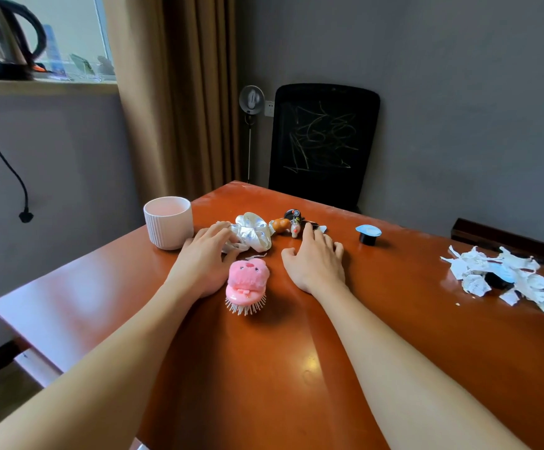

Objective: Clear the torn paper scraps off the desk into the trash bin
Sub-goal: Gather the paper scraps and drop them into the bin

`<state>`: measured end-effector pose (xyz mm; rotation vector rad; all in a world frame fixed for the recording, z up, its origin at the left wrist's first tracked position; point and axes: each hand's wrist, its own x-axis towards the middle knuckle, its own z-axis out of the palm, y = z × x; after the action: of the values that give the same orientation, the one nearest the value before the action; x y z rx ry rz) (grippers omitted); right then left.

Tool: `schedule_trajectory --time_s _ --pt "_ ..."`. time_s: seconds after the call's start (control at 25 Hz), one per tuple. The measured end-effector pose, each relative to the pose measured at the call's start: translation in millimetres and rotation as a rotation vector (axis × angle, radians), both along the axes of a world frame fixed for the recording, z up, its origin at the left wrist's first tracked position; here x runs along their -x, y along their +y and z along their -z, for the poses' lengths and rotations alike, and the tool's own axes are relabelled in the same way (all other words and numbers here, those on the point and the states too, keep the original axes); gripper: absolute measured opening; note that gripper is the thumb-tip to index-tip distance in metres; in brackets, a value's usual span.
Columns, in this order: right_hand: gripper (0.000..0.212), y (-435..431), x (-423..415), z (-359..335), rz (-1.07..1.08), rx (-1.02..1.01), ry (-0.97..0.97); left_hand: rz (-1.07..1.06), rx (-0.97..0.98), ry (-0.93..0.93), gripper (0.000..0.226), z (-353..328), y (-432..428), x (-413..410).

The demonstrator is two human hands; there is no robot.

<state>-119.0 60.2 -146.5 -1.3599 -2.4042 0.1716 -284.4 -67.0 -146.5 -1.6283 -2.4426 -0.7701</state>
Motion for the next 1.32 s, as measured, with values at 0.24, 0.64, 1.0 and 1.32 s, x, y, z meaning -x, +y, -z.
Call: schedule_trajectory --time_s 0.24,0.64,1.0,1.32 --pt "0.043 -3 -2 4 0.006 -0.151 0.024 -0.017 -0.005 -0.008 0.026 -1 -1 -2" --pt "0.043 -6 -4 -10 -0.384 -0.161 0.068 0.002 -0.029 -0.006 0.029 -2 -5 -3" --pt "0.054 9 13 -24 -0.331 -0.145 -0.118 -0.009 0.005 -0.013 0.035 2 0 1" --pt "0.052 15 27 -25 -0.34 -0.114 -0.187 -0.008 -0.008 -0.012 0.034 2 0 2"
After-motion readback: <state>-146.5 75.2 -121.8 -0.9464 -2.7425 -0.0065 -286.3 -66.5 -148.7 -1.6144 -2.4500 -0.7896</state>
